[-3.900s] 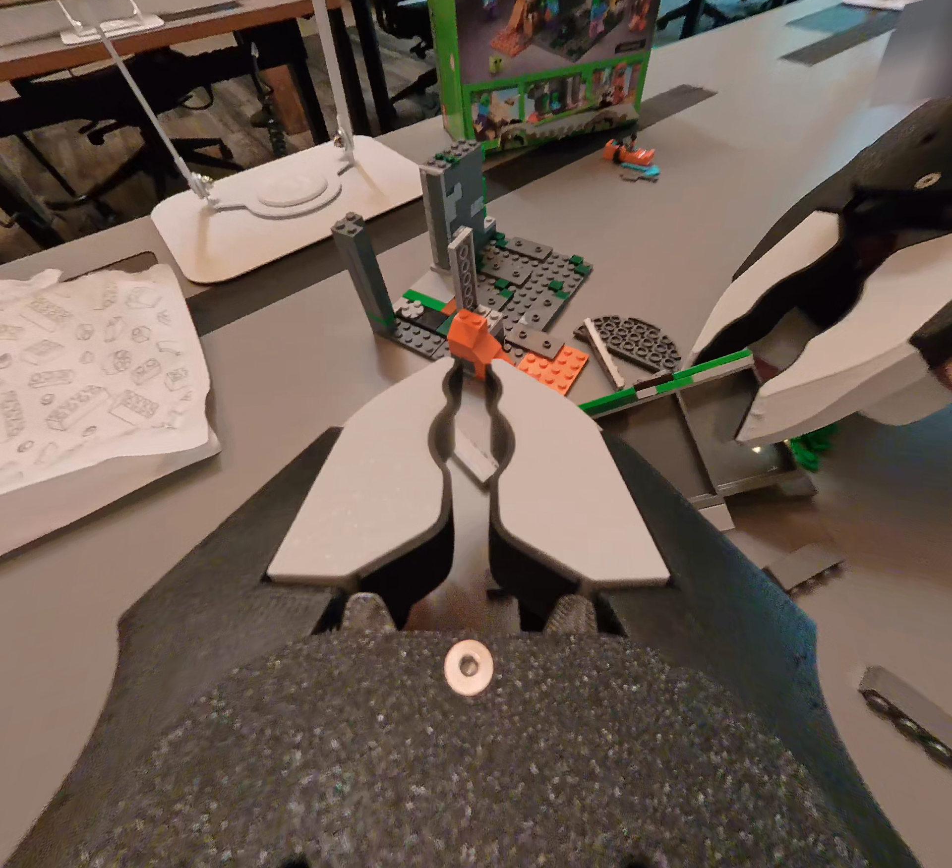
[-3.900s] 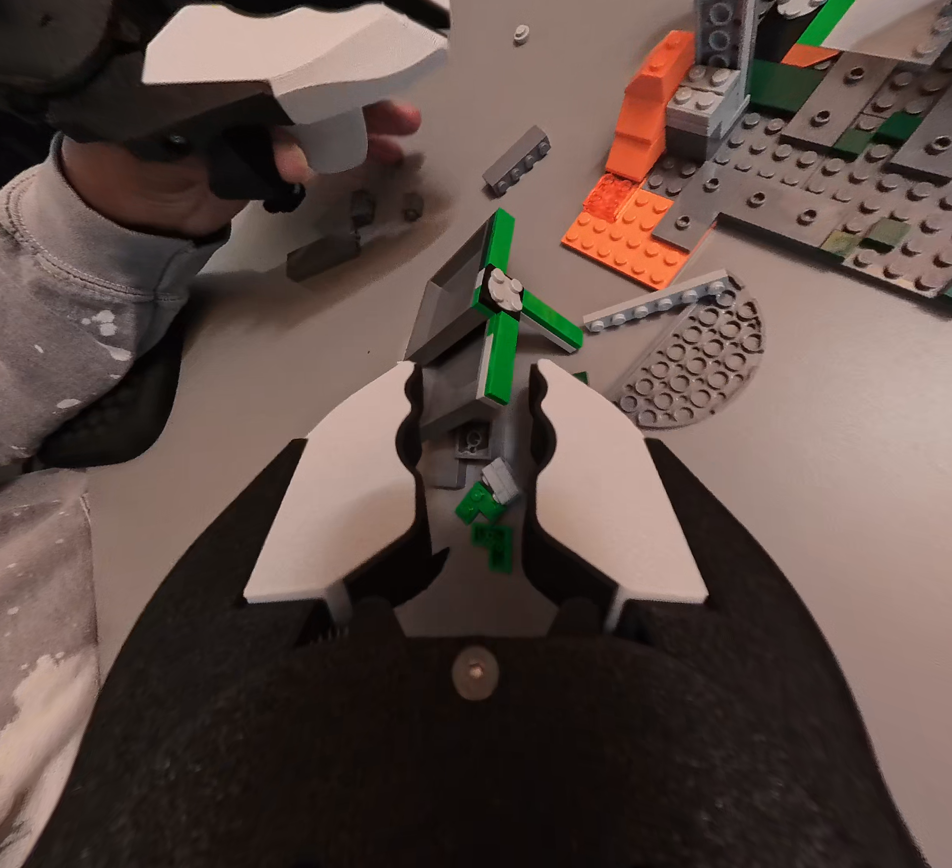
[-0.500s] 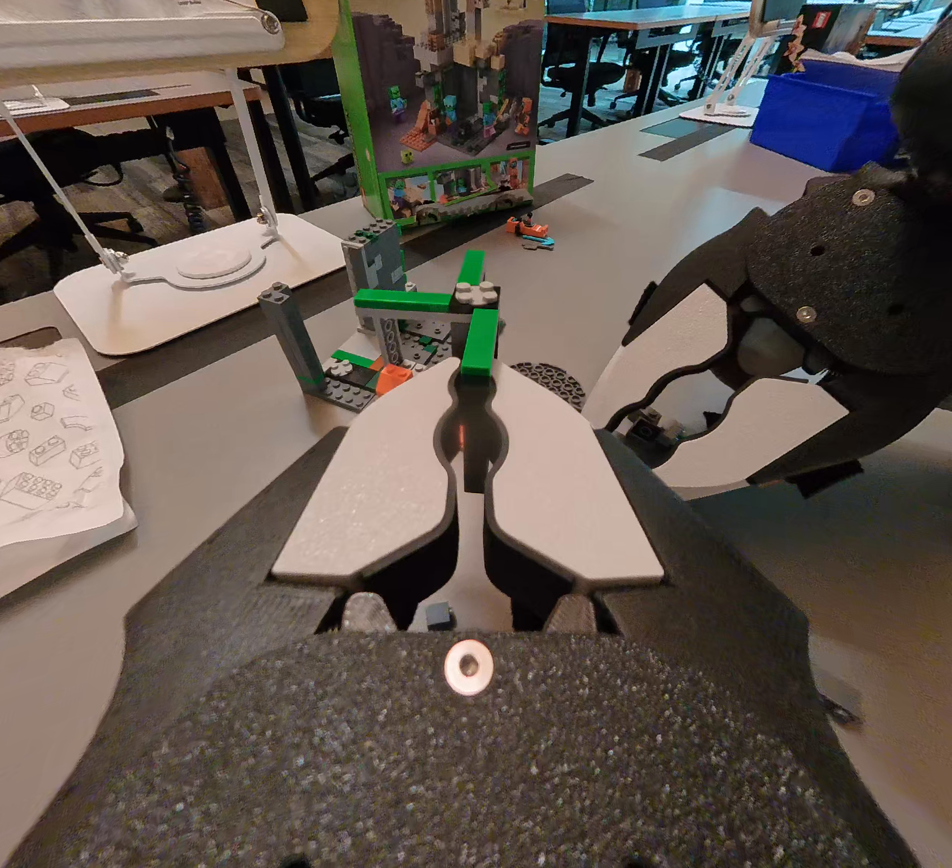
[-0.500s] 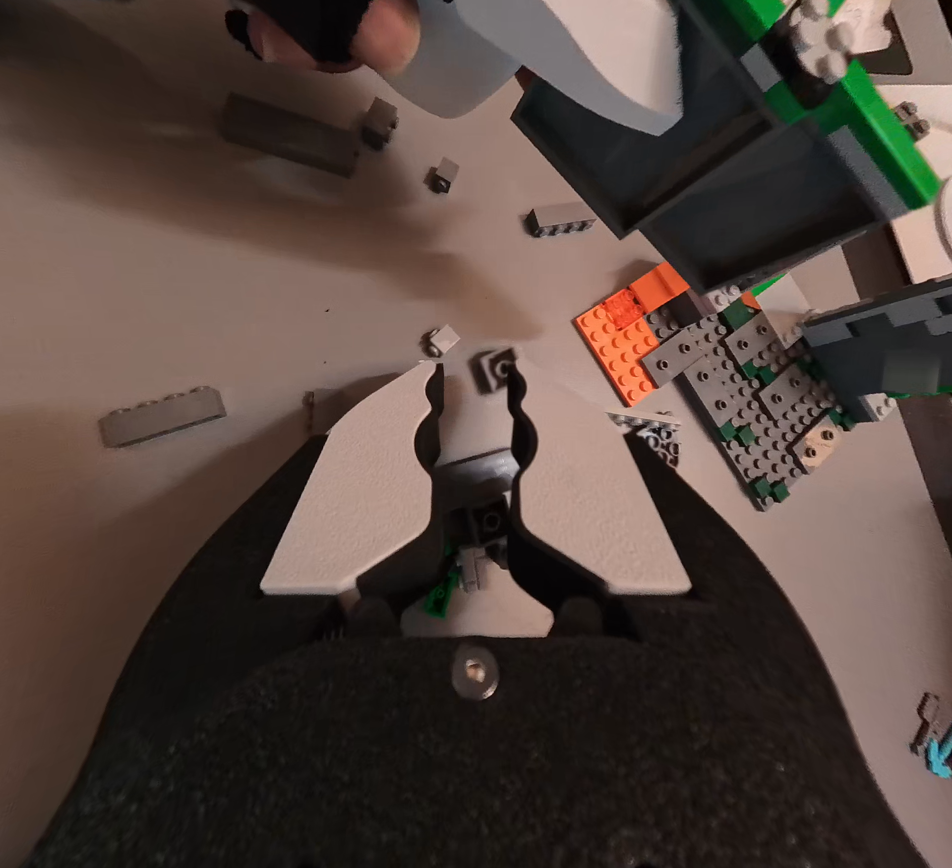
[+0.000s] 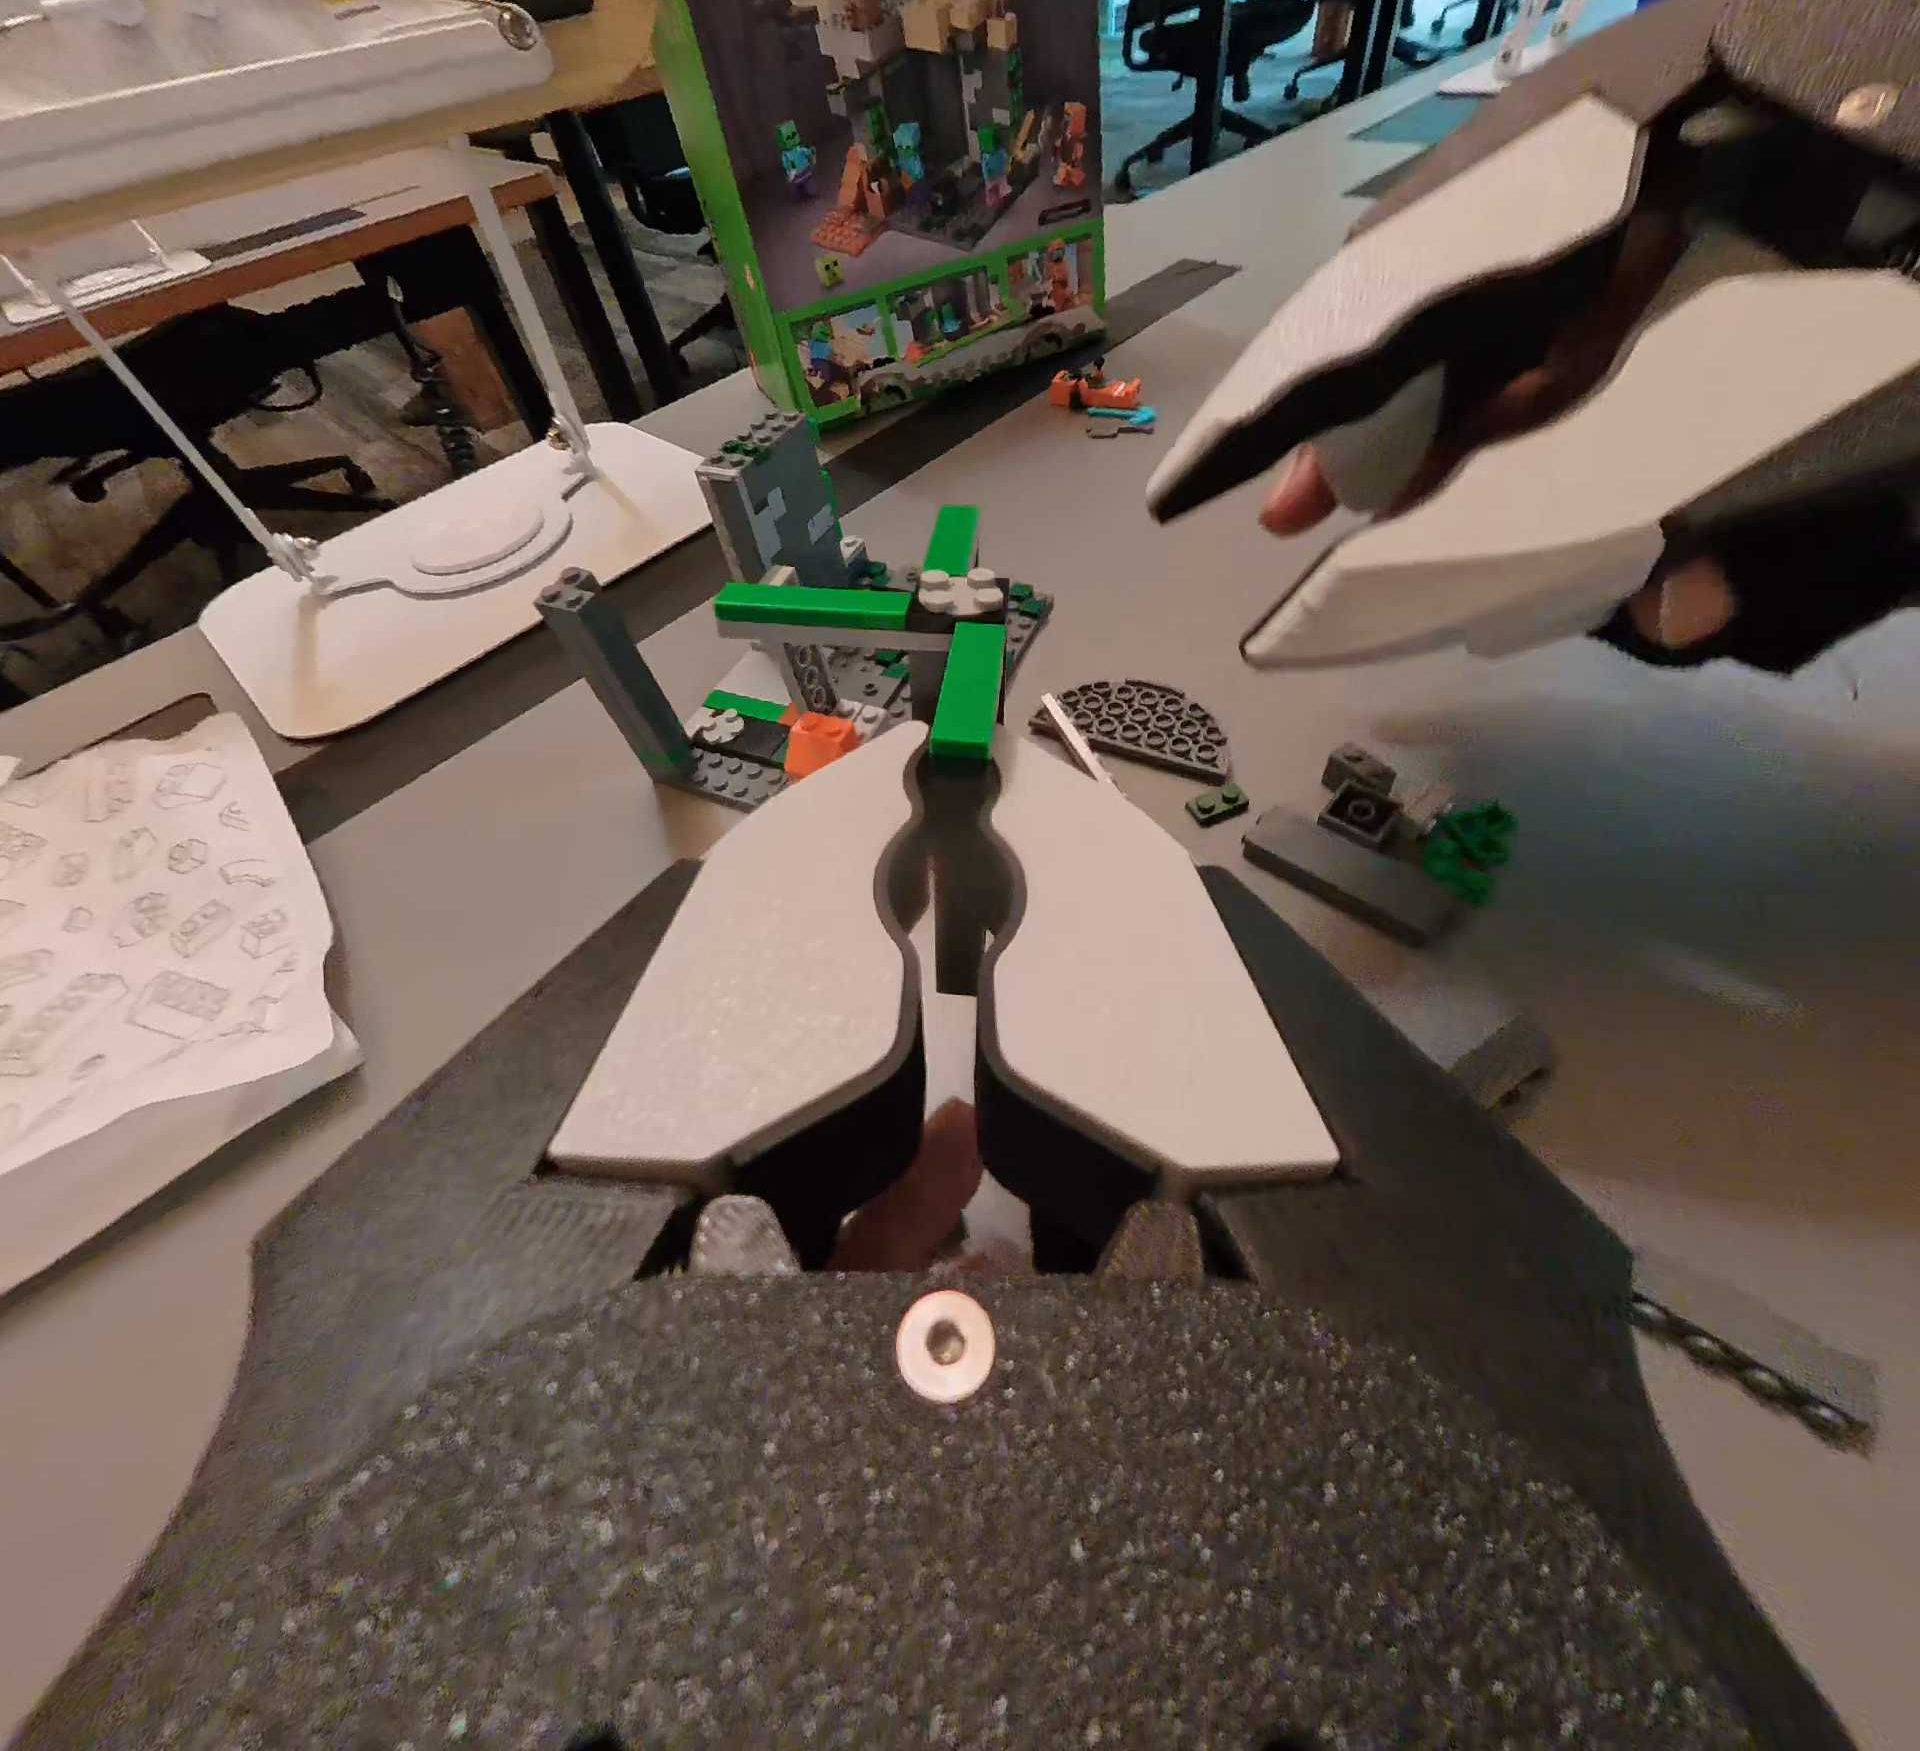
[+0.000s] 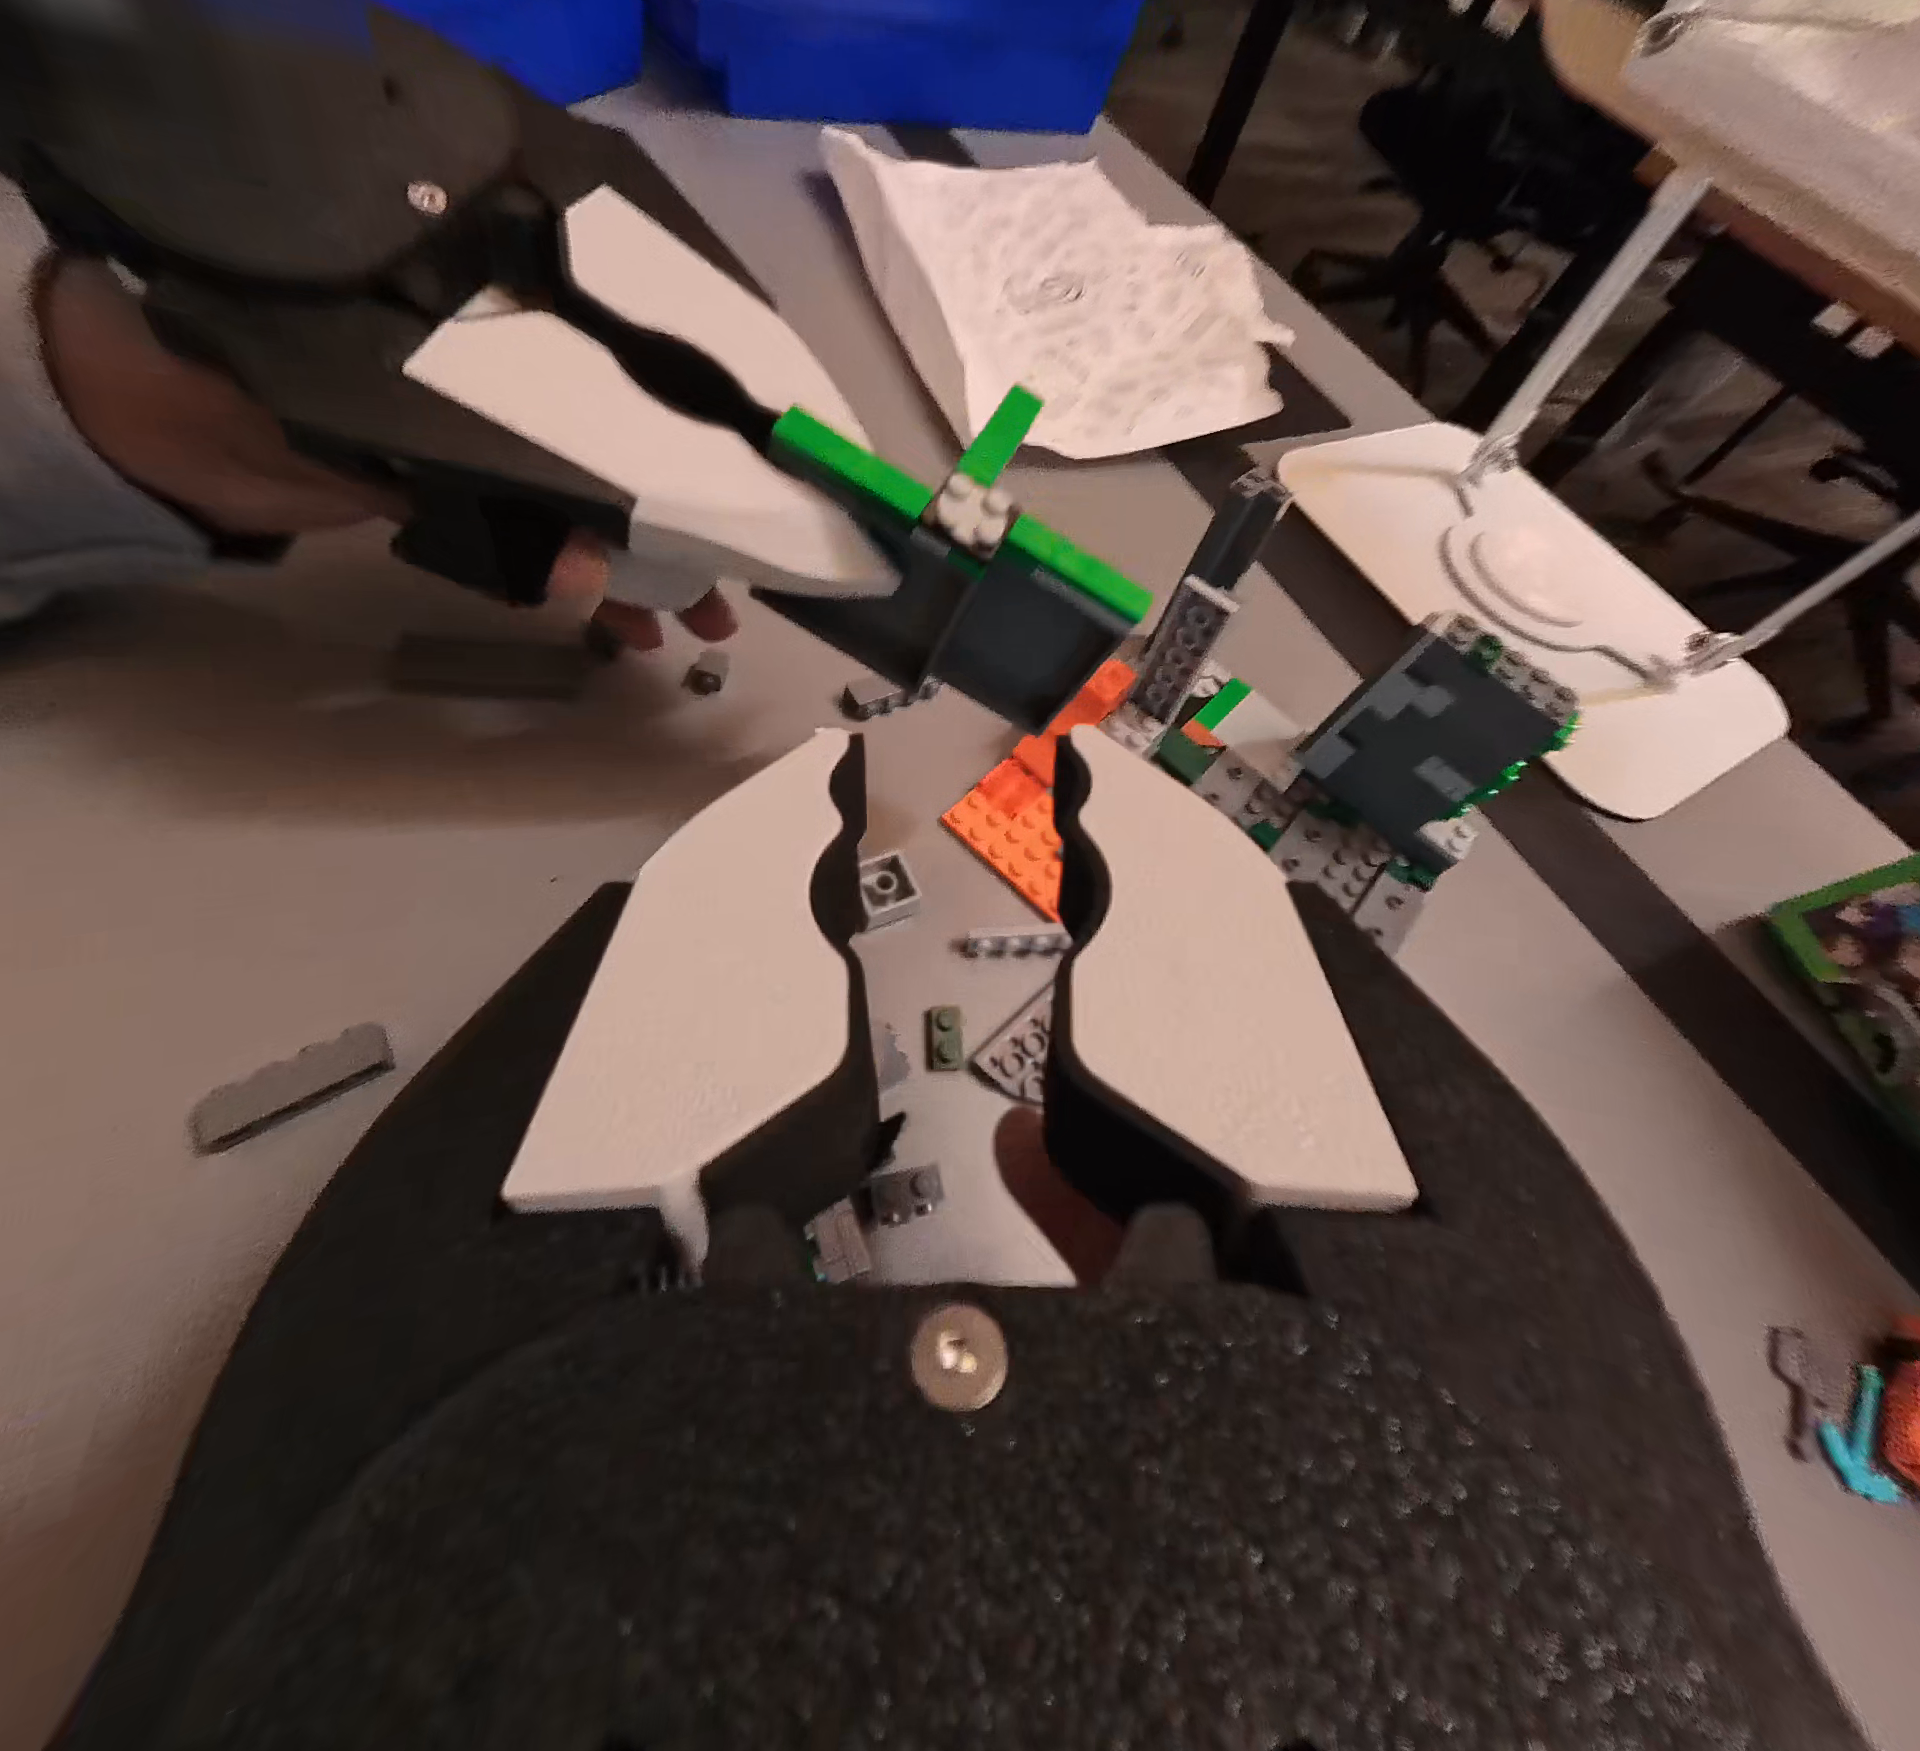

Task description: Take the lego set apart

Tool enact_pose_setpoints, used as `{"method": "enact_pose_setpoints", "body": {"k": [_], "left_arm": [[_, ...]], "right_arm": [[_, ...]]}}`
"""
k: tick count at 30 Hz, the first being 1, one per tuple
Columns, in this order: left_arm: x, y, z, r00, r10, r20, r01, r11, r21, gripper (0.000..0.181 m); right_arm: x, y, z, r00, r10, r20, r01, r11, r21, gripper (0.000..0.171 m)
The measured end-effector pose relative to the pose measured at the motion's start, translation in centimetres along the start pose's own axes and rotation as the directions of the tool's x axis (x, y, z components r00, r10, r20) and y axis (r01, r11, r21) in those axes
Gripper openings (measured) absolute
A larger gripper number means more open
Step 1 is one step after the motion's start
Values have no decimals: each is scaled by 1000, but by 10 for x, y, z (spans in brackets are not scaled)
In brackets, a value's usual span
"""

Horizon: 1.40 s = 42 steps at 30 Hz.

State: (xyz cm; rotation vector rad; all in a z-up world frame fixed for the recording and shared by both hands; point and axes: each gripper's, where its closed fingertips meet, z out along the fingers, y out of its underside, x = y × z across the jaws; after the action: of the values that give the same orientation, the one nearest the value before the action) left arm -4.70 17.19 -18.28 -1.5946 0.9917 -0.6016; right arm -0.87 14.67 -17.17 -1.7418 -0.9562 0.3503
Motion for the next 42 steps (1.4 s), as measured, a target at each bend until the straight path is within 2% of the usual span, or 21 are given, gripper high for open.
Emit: {"method": "enact_pose_setpoints", "body": {"k": [7,22,31,36,42], "left_arm": [[7,8,4,995,101,8,-100,994,-53,3],[13,12,7,988,156,-3,-155,985,-81,3],[19,13,9,983,184,-16,-185,979,-84,3],[33,10,6,964,253,-89,-258,965,-55,3],[58,7,-8,906,331,-263,-337,941,27,3]], "right_arm": [[3,1,-1,1000,-5,-10,5,1000,-4,33],[8,9,-1,1000,4,-16,-5,999,-33,31],[7,-3,-8,999,22,36,-23,1000,8,29],[-1,4,-9,994,-10,106,14,999,-38,30],[-4,13,-19,988,-42,147,55,995,-85,30]]}}
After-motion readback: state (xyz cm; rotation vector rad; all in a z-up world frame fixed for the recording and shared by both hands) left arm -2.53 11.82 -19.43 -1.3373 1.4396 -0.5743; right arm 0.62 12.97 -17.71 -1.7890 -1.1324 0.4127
